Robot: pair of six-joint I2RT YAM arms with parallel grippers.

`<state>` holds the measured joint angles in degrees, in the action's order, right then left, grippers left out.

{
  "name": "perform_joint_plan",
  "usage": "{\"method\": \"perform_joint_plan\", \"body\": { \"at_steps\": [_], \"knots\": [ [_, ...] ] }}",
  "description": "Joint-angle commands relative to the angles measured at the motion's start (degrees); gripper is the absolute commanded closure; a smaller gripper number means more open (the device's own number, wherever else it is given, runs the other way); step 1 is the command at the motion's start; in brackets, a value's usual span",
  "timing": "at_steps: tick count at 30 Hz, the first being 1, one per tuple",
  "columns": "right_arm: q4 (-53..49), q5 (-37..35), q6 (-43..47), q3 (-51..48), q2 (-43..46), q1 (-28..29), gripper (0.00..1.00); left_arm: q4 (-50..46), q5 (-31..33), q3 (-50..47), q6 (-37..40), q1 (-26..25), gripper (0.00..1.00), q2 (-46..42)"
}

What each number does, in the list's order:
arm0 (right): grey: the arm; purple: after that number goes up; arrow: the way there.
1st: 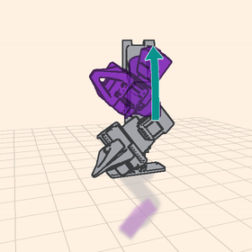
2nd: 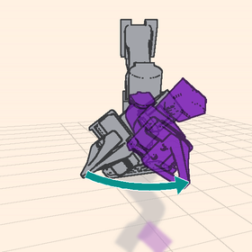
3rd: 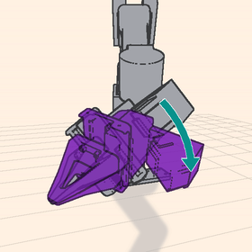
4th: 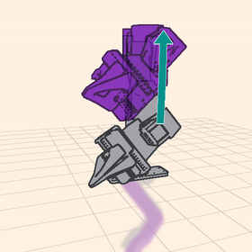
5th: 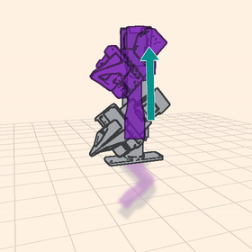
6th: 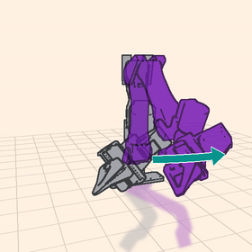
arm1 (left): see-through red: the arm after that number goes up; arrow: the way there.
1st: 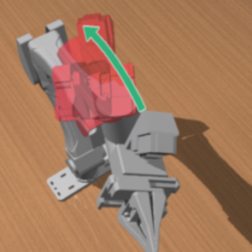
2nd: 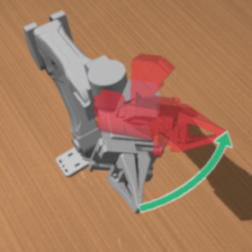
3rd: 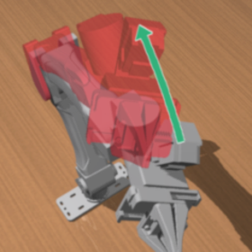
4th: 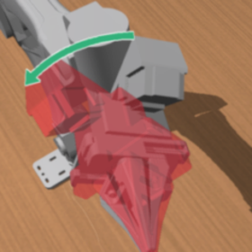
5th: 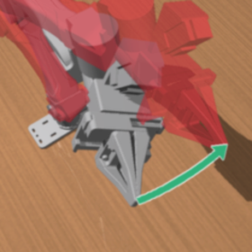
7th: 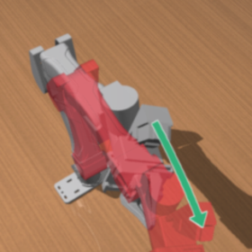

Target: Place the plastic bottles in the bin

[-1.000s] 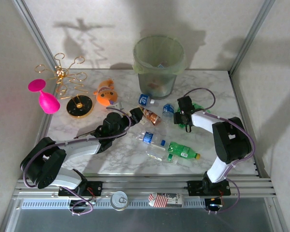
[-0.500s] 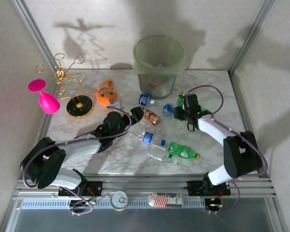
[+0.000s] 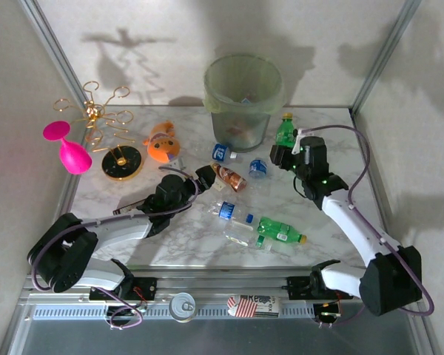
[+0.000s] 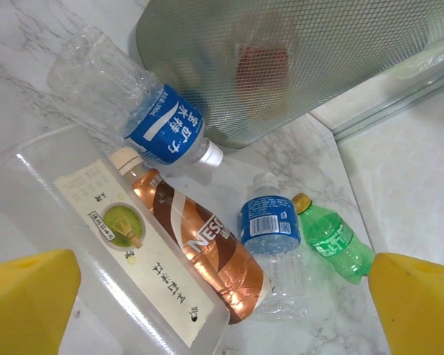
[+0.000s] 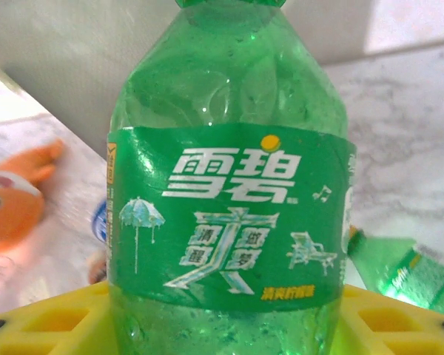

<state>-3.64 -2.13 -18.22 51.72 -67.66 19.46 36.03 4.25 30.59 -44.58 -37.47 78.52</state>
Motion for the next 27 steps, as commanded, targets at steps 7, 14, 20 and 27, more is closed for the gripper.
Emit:
{"method": "perform_joint_plan", "body": {
  "at_steps": [7, 14, 20, 27],
  "knots": [
    [5.1, 7.2, -0.9, 15.0, -5.1, -0.3, 0.50, 0.7, 3.1, -3.3, 1.9, 0.5, 0.00, -3.8],
    [9.7, 10.4, -1.6, 26.9, -16.8, -0.2, 0.51, -1.4, 5.3, -6.3, 2.3, 1.1, 0.00, -9.0],
    [11.3, 12.1, -2.9, 37.4, -27.2, 0.0, 0.51, -4.5, 7.0, -7.6, 3.2, 1.3, 0.00, -13.2],
    [7.1, 12.5, -2.3, 50.4, -38.7, 0.8, 0.51, -5.9, 7.8, -8.7, 3.1, 1.4, 0.01, -16.2]
  ]
}}
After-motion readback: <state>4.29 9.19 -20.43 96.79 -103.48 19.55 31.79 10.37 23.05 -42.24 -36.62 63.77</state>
